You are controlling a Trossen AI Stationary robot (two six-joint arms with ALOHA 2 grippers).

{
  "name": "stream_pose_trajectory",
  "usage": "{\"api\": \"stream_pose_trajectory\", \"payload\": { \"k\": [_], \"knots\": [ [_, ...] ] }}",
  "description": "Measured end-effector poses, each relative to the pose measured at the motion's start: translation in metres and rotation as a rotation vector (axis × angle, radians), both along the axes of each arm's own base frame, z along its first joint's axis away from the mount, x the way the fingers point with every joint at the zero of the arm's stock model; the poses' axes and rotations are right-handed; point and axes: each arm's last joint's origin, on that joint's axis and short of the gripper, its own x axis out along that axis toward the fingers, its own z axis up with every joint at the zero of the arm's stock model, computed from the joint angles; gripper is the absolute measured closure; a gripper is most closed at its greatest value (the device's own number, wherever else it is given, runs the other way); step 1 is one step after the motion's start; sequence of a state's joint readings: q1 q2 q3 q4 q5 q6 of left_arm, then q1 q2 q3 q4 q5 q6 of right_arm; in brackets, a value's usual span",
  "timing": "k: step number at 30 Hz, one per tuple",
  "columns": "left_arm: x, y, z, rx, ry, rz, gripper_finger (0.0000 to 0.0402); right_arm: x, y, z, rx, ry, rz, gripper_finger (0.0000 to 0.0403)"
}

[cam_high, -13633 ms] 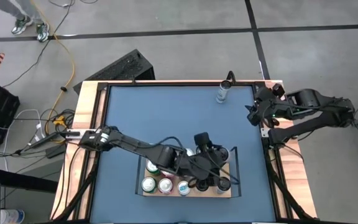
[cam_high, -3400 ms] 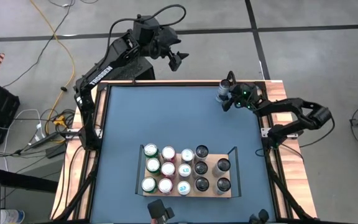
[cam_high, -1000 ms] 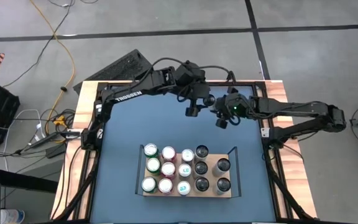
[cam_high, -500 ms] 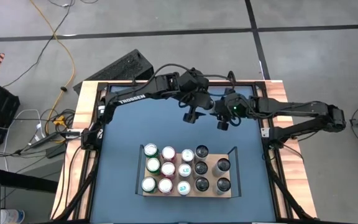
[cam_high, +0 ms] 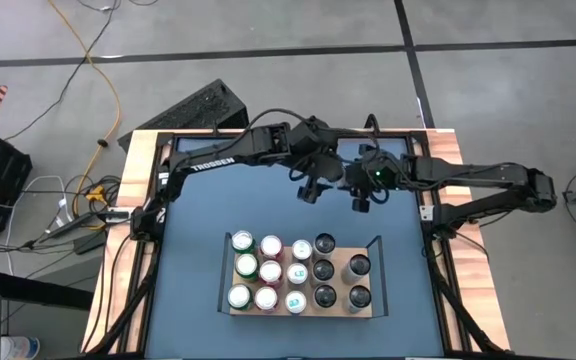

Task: Place canned beverage on shelf
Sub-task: Put the white-blue soda can on the shelf aligned with the other white-blue soda cans

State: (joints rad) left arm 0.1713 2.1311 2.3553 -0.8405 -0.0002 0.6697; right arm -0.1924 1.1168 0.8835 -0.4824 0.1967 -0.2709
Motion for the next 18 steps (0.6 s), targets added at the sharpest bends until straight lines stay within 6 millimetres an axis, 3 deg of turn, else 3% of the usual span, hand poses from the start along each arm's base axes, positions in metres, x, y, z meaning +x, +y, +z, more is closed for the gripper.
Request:
{"api": "stream_pose_trajectory", "payload": {
  "k": [5,18],
  "knots": [
    [-0.0006,-0.0052,0.0032,0.058,0.000,0.018,0.0072,0.0001,0.0015,-0.0008,0.011,0.005,0.016,0.0209],
    [-0.0024,-0.0069,-0.0007,-0.040,0.025,-0.054,0.0072,-0.0005,0.0008,-0.0012,0.006,0.011,0.000,0.0209]
  ]
}}
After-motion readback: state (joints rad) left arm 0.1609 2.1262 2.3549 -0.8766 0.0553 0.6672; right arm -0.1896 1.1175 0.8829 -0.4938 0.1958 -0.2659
